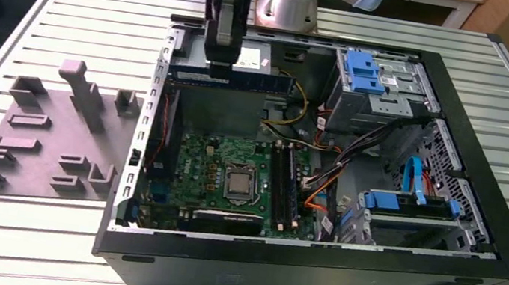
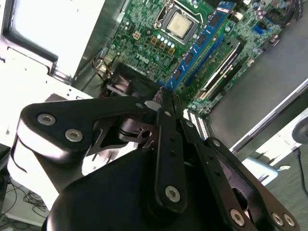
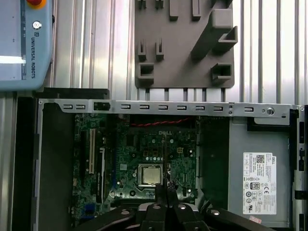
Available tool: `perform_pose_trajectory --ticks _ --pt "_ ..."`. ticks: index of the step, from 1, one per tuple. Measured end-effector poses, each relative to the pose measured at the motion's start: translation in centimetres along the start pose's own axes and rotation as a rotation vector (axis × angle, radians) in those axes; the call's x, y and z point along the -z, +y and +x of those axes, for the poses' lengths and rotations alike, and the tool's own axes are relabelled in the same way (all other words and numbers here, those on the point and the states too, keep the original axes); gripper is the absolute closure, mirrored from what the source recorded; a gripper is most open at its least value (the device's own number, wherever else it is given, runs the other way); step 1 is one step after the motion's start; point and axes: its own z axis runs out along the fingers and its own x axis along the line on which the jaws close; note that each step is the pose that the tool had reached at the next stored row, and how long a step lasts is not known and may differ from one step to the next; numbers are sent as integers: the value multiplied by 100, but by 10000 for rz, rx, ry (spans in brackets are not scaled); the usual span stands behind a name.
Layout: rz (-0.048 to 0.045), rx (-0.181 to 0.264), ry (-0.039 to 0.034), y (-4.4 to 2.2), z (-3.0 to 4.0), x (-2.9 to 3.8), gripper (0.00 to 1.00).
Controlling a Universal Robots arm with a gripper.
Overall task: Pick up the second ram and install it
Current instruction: 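Pick up the second ram and move it above second insertion slot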
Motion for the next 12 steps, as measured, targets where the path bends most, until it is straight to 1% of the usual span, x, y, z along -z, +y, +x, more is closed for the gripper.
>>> perform_pose_trajectory --ticks 6,12 --pt "1 0 -1 -81 1 -25 88" --pt "0 -1 1 -90 1 -29 88"
